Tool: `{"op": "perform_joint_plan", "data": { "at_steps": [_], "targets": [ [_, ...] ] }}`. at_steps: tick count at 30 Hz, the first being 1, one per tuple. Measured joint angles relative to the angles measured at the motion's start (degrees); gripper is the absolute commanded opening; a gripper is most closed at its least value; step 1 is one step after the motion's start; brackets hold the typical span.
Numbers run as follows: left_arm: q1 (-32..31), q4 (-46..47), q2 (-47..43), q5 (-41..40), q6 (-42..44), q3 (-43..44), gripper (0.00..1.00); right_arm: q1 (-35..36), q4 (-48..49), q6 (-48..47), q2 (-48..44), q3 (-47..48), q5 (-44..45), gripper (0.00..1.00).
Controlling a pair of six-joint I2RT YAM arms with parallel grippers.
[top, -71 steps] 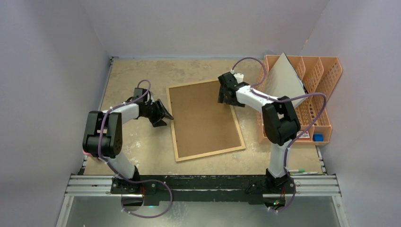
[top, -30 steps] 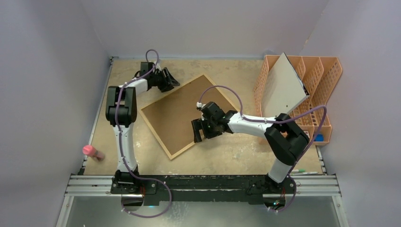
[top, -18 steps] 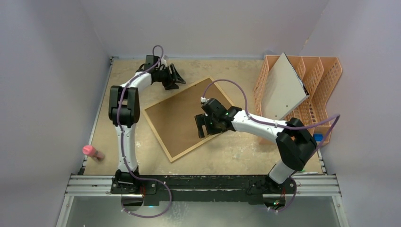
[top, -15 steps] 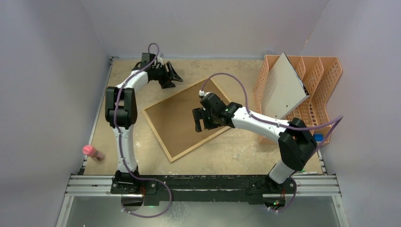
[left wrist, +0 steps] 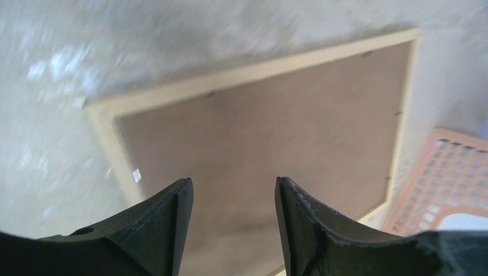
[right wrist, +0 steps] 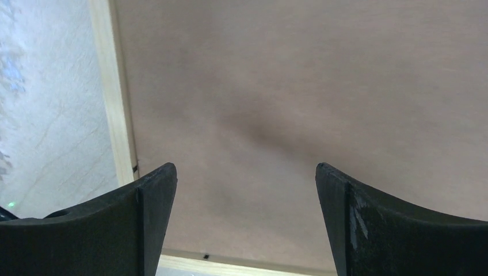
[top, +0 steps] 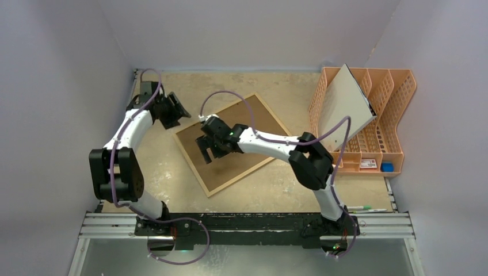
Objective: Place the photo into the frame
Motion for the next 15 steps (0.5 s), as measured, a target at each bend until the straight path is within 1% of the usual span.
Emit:
{"op": "perform_joint_plan", "data": {
  "at_steps": [4, 8, 11, 15],
  "targets": [
    [0.0, -2.0, -5.4, -2.8, 0.0, -11.3, 0.51, 3.4, -0.3, -2.1, 4.0, 2.4, -0.1, 0.92],
    [0.0, -2.7, -6.4, -3.1, 0.2, -18.3, 0.49, 6.3, -0.4, -3.6, 6.6, 3.7, -0.1, 0.92],
    [0.0, -2.7, -6.4, -3.1, 0.2, -21.5, 0.47, 7.5, -0.4, -4.5, 7.2, 3.7, 0.3, 0.92],
    [0.0, -2.3, -6.4, -3.1, 0.7, -23.3, 0.43, 7.7, -0.2, -4.7, 7.3, 3.7, 0.3, 0.91]
  ]
}}
